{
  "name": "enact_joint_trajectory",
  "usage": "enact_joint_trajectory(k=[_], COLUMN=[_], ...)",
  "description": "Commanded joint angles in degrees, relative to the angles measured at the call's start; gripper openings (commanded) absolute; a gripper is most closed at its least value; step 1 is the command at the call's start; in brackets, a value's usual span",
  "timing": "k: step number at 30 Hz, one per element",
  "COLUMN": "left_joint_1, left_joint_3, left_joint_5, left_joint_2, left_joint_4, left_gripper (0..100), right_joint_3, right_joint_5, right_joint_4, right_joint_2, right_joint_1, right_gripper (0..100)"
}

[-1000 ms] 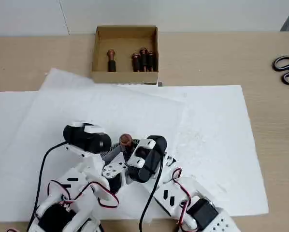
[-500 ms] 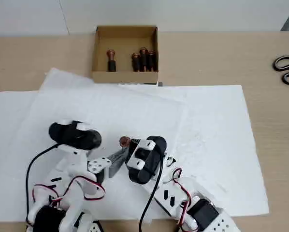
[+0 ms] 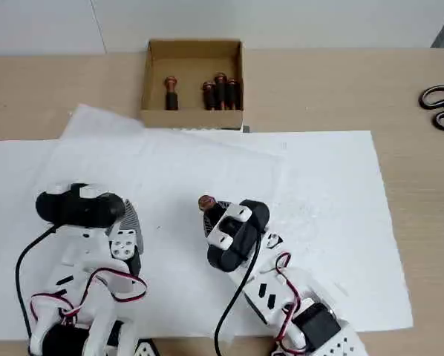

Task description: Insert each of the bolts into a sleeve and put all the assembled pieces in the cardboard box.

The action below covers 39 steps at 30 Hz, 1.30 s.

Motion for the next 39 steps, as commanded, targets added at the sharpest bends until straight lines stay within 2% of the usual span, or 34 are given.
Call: enact_joint_trajectory(k=[1, 6, 13, 19, 29, 32, 39], left_joint_1=[-0.53, -2.99, -2.9, -2.99, -2.9, -4.31, -4.92], left_joint_3=[3.91, 13.32, 25.8, 28.62, 28.7, 28.26, 28.09], left_joint_5=[-0.26, -0.53, -0.53, -0.53, -0.35, -0.26, -0.26], left_joint_2=[0.18, 0.18, 0.18, 0.18, 0.18, 0.18, 0.18], left_joint_4=[-2.11, -11.08, -19.43, -26.2, -26.55, -23.47, -23.74], left_gripper=[1, 1, 1, 1, 1, 1, 1], right_joint_3=[-3.87, -4.92, -4.75, -4.66, -3.08, -2.29, -4.92], right_joint_5=[0.53, 0.62, 0.18, 0.0, -7.91, -7.91, -10.02], right_joint_4=[-1.27, -1.1, -1.1, -1.1, -1.01, 0.66, 2.86], right_joint_2=[-0.84, -0.84, -0.84, -0.84, -0.66, -0.84, -0.13], right_joint_1=[0.66, 0.92, 6.29, 11.21, 20.35, 21.23, 20.88], right_gripper=[0.3, 0.3, 0.3, 0.3, 0.3, 0.3, 0.2])
